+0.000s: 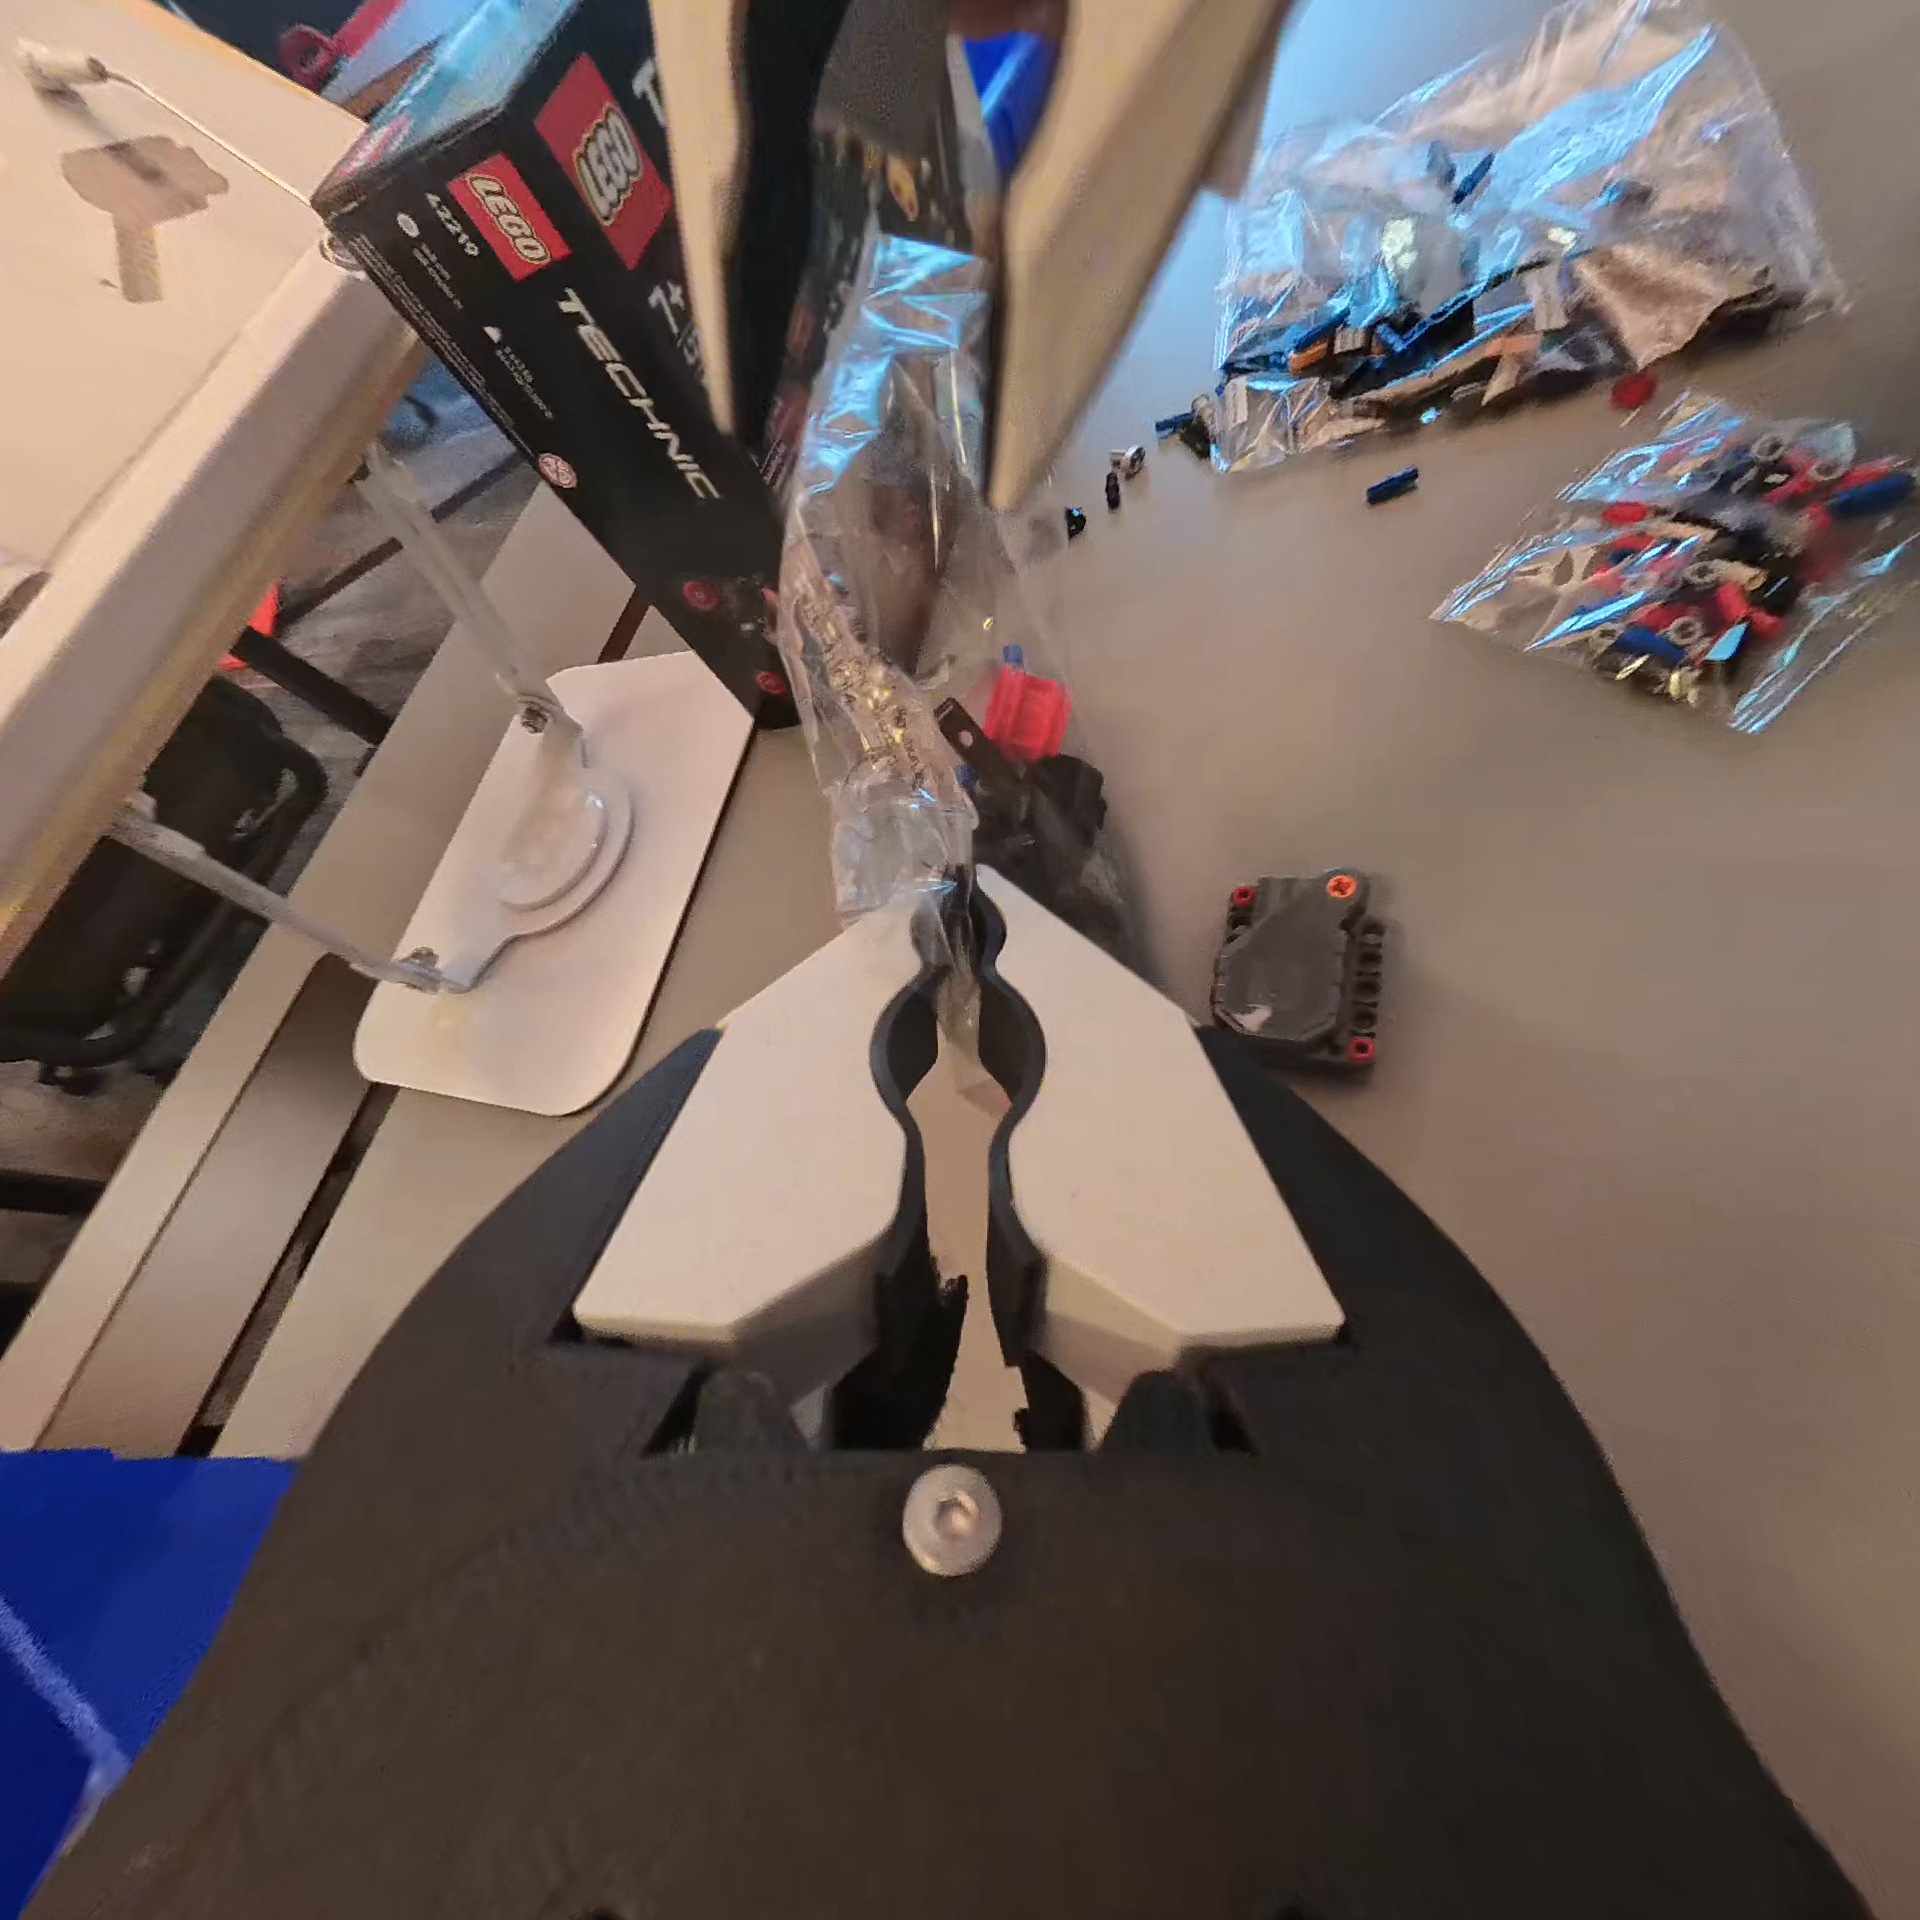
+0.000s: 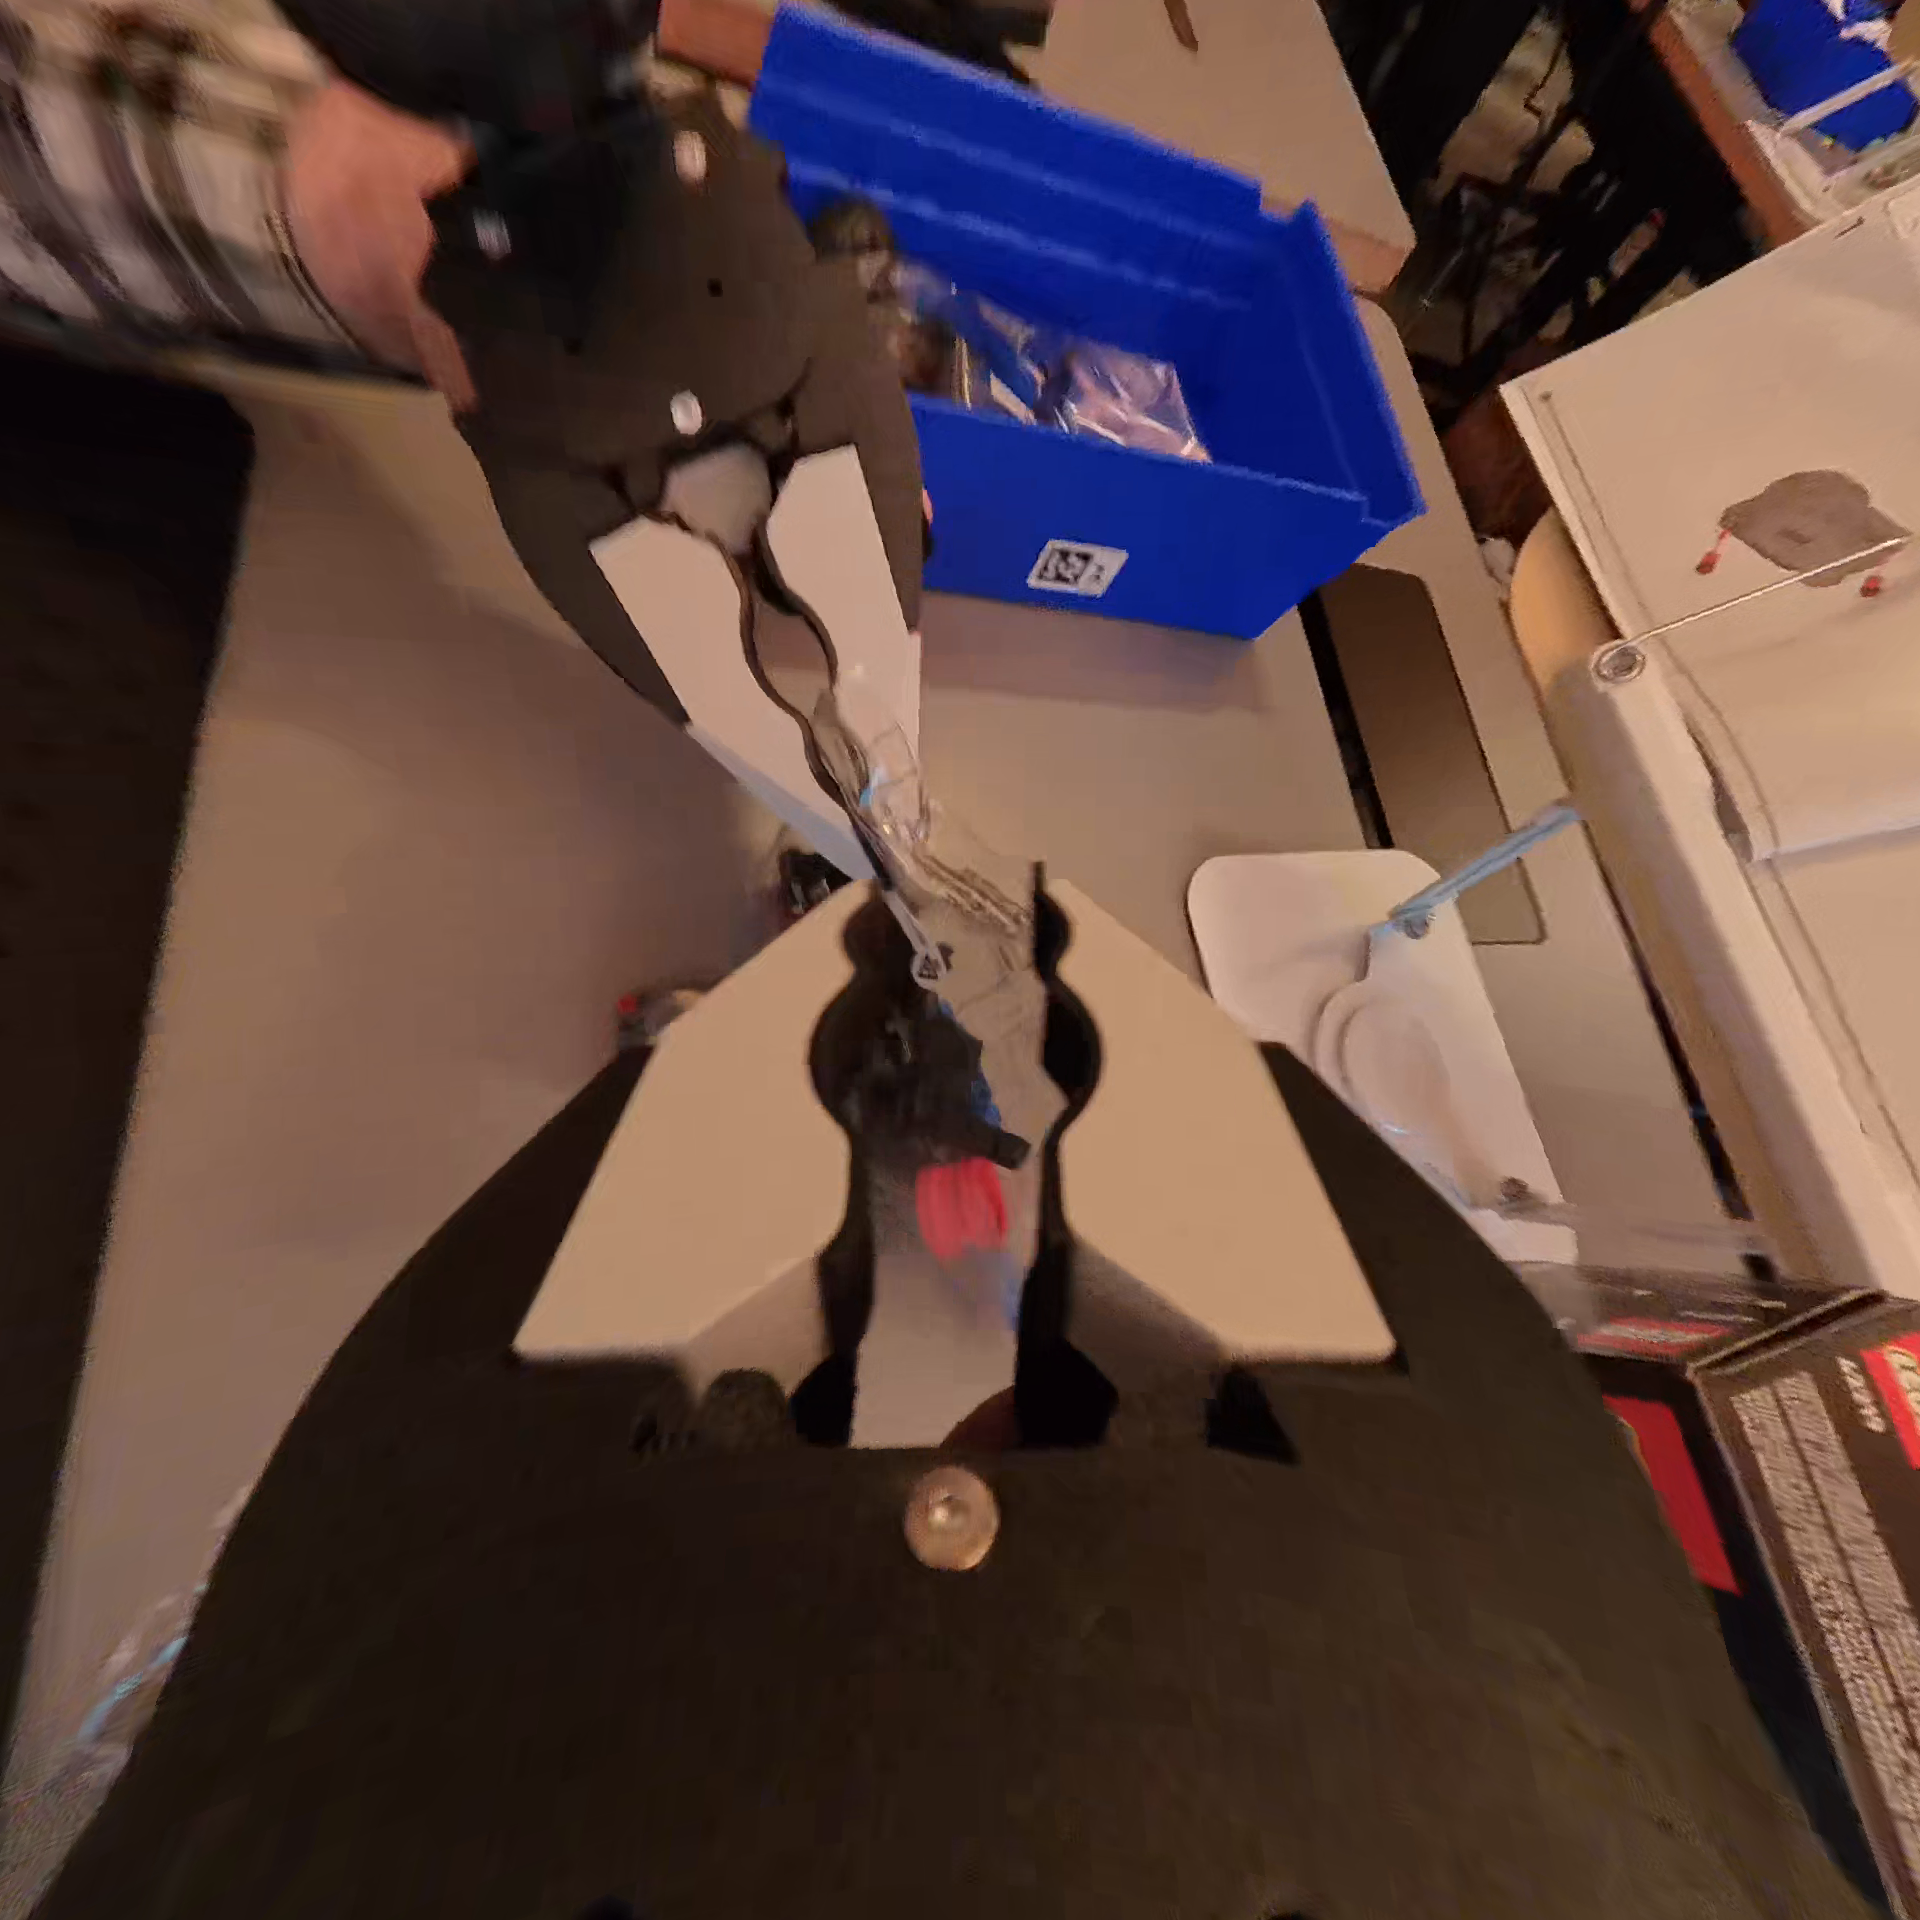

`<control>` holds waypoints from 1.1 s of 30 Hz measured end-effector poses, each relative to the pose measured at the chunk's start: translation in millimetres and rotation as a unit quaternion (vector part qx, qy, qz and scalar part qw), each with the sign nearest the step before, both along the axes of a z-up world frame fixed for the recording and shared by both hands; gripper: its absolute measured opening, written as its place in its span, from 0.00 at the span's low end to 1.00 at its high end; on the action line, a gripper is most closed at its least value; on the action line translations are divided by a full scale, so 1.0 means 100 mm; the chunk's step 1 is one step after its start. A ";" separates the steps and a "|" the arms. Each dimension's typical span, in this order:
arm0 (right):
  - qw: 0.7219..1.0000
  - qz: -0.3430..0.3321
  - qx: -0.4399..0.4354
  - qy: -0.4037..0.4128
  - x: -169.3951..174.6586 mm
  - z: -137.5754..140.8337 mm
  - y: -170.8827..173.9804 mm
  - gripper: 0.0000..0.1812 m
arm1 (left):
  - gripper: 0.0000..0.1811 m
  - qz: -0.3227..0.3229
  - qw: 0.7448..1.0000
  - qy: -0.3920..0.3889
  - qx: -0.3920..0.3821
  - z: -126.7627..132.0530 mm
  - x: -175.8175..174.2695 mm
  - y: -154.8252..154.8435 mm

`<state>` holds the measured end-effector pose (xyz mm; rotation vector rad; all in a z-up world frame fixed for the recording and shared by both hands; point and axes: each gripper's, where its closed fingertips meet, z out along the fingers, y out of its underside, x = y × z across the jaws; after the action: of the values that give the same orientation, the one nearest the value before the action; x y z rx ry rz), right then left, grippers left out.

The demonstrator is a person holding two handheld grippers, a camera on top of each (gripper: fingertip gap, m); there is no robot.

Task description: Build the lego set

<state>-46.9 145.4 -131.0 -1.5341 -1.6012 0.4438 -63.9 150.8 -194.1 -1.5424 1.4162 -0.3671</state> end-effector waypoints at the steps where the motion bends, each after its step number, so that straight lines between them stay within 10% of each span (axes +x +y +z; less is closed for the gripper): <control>1: 1.000 -0.002 0.010 -0.007 0.00 -0.03 0.02 0.21 | 0.00 -0.005 1.000 -0.004 -0.004 0.00 0.00 -0.01; 8: 0.998 -0.001 0.029 -0.047 -0.03 -0.24 0.20 0.00 | 0.02 -0.013 1.000 0.011 0.006 0.02 -0.05 -0.03; 18: 0.999 -0.016 0.010 -0.043 -0.02 -0.26 0.20 0.00 | 0.23 0.005 0.995 -0.098 -0.003 0.57 -0.23 -0.06; 25: 1.000 -0.010 0.001 -0.029 -0.10 -0.27 0.17 0.00 | 0.01 0.046 0.999 -0.026 0.004 0.42 -0.27 0.02; 33: 1.000 -0.013 -0.024 0.003 -0.06 -0.22 0.18 0.00 | 0.00 0.044 0.997 -0.057 0.010 0.59 -0.30 0.06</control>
<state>-53.4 163.8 -153.0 -1.5868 -1.5748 0.4736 -93.5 156.5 -135.4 -1.5369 1.2563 -0.3799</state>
